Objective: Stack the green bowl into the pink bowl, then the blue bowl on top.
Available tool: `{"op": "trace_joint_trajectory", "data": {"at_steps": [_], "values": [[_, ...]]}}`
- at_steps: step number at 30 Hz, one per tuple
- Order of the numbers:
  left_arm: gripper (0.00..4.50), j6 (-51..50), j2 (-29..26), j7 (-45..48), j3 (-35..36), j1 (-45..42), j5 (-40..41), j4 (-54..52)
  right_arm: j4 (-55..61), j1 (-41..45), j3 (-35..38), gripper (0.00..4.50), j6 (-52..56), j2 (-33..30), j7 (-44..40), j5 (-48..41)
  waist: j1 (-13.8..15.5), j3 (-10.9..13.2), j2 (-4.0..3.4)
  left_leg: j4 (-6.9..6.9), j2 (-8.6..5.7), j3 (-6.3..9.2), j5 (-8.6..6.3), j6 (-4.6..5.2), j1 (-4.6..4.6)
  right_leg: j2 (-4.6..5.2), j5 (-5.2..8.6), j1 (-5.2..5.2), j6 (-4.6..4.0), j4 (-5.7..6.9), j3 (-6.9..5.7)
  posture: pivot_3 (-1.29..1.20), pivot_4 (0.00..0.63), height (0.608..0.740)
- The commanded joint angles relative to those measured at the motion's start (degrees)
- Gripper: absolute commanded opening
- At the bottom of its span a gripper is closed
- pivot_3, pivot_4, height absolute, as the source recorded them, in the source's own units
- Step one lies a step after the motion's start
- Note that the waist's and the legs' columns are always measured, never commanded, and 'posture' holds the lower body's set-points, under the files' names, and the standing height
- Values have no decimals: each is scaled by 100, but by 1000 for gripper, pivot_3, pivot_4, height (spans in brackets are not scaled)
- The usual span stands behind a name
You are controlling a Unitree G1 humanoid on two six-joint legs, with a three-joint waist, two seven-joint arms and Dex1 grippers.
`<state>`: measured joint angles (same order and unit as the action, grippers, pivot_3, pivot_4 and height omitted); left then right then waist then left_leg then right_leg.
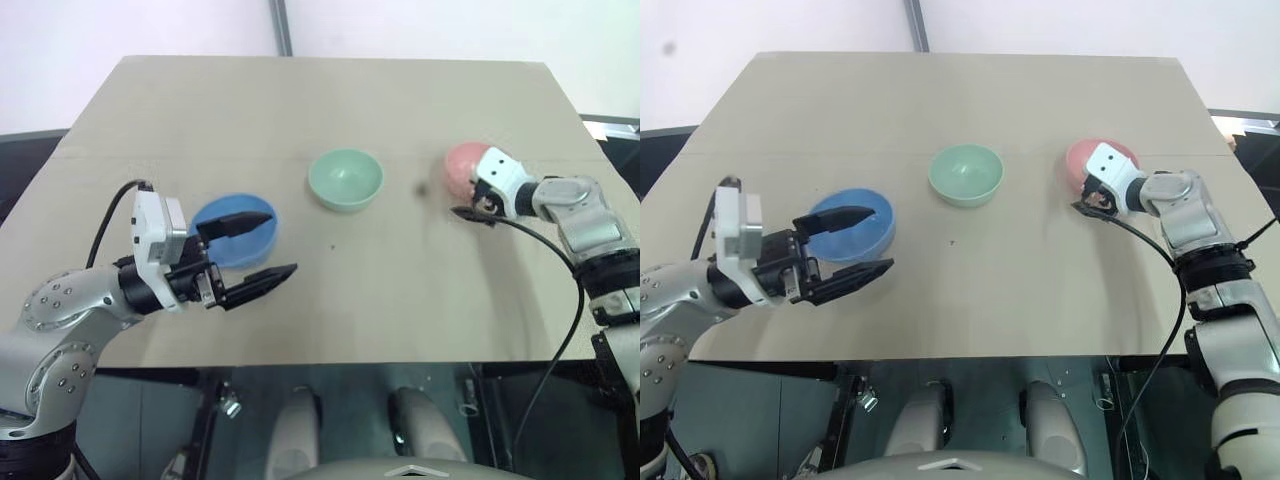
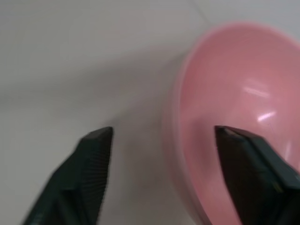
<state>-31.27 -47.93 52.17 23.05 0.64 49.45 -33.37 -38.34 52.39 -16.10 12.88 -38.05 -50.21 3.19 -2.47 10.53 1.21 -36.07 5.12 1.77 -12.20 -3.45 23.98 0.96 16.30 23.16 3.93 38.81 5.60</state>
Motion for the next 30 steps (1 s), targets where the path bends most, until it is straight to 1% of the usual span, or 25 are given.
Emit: {"op": "trace_joint_trajectory", "data": {"at_steps": [1,4,5,7,8,10,12,14,17,19,23,25,26,29,30], "values": [[4500,57,-15,-61,184,96,72,-307,-367,374,30,1743,-347,68,-107,192,-8,1,-2,-1,0,0,0,0,-1,0,0,0,0,3,0,0,150,740],[4500,78,12,-113,190,138,81,-328,-449,440,20,202,-591,117,-186,304,-6,2,-3,-3,0,1,0,0,-4,-1,0,-1,0,8,0,0,150,740],[4500,92,18,-117,183,150,71,-327,-426,443,24,84,-699,130,-165,344,-6,2,-3,-5,0,1,0,0,-4,-1,0,-1,1,10,0,0,150,740],[4500,111,27,-128,175,161,66,-321,-257,409,-30,84,-1066,86,-121,498,-5,4,-7,-5,0,1,0,0,-5,-1,-1,-1,1,11,0,0,150,740],[4500,117,42,-139,173,160,70,-297,31,327,-24,84,-1087,57,-253,465,-5,5,-8,-6,0,1,0,0,-4,0,-1,-1,1,10,0,0,150,740],[4500,162,60,-91,175,216,31,-241,1001,40,58,84,-932,32,-696,155,0,7,-11,-5,0,1,0,0,-3,0,-1,-1,1,9,0,0,150,740],[4500,200,69,-30,203,333,-23,-200,2198,-387,59,84,-497,-10,-1100,-158,-3,7,-12,0,1,3,0,0,-3,-1,-1,0,1,8,-1,0,150,740],[4500,257,94,15,228,454,-95,-149,3395,-848,3,84,137,10,-1293,-435,3,7,-13,7,2,6,0,0,-3,-2,0,0,1,7,-4,0,150,740],[4500,470,154,135,248,712,-356,23,4893,-1496,-261,84,889,234,-1144,-538,19,6,-12,3,1,8,0,0,-2,-1,0,-1,1,7,-7,0,150,740],[4500,575,195,200,289,879,-457,108,5550,-1795,-536,84,1368,441,-895,-353,12,6,-13,-1,1,9,0,0,-4,-1,0,-2,1,12,-8,0,150,740],[4500,647,205,243,378,973,-512,142,5875,-1827,-745,84,1983,634,-616,-166,21,6,-12,-21,1,8,0,-1,-4,-2,0,-2,2,17,-7,0,150,740],[4500,654,216,225,395,974,-509,143,5917,-1769,-844,84,2132,688,-542,-98,32,2,-6,-33,1,9,1,-1,-5,-1,0,-10,2,17,-8,0,150,740],[4500,664,223,223,399,986,-511,135,5910,-1740,-903,84,2186,725,-510,-61,29,0,-2,-37,1,9,1,-1,-10,-1,10,-15,-14,17,-8,0,150,740],[4500,665,247,174,368,1000,-523,69,5764,-1650,-1088,84,2296,793,-524,4,16,-1,-1,-34,1,9,1,-1,-11,-2,4,-14,-7,18,-7,0,150,740],[4500,663,253,162,361,1006,-525,46,5701,-1629,-1136,470,2273,810,-506,45,15,-1,-1,-30,2,9,1,-1,-11,-2,-1,-12,2,18,-6,0,150,740]]}}
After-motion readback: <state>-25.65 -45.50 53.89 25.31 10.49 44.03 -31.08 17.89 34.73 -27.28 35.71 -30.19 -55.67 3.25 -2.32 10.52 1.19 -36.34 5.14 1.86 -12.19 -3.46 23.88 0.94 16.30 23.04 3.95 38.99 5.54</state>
